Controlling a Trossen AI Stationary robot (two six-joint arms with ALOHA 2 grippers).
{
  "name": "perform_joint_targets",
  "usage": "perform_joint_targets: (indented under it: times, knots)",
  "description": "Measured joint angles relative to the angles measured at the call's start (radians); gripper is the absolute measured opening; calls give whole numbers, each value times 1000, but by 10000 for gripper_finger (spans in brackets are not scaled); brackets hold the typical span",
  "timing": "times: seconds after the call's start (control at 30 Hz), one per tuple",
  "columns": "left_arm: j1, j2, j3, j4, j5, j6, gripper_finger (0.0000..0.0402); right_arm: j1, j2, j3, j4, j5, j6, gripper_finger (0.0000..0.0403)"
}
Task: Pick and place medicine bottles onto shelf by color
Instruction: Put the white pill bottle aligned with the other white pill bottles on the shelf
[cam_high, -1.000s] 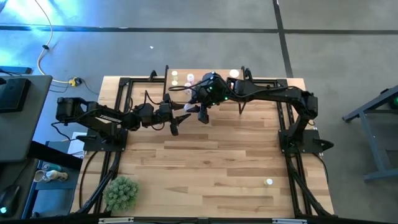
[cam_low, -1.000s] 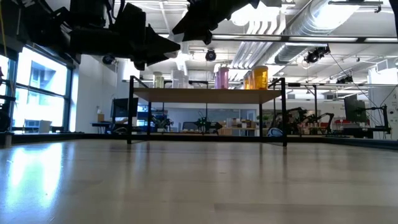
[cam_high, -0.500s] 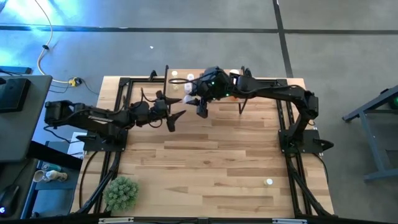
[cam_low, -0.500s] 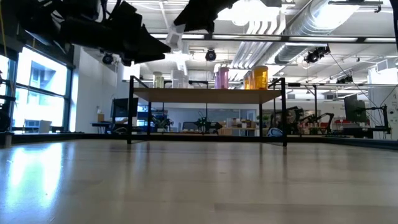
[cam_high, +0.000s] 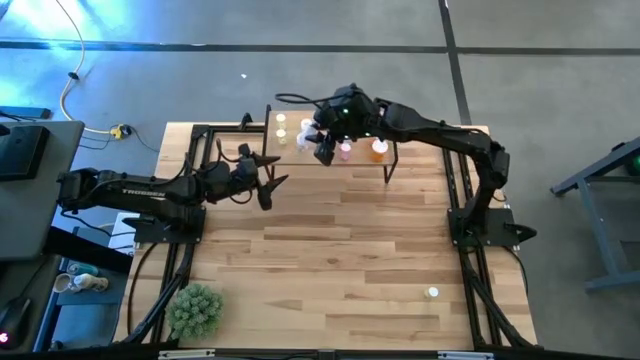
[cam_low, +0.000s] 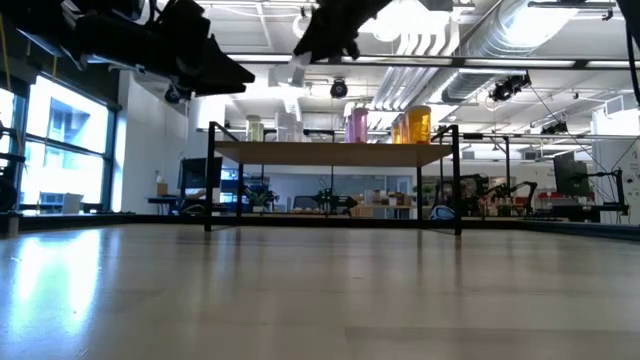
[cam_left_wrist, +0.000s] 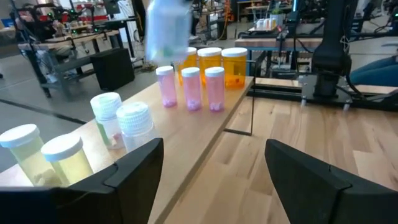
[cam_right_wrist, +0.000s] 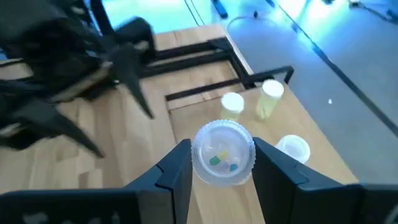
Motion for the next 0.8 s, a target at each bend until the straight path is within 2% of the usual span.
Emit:
perform_joint_targets:
  times: [0.23,0.6,0.8]
  knots:
    - [1,0,0,-20,-8,1,271,2,98,22,-52,-30,25,124]
    - [4,0,0,-21,-29,1,271,16,228,186,-186,-35,5,124]
    - [4,0,0,-21,-29,1,271,10,252,210,-204,-32,-3,124]
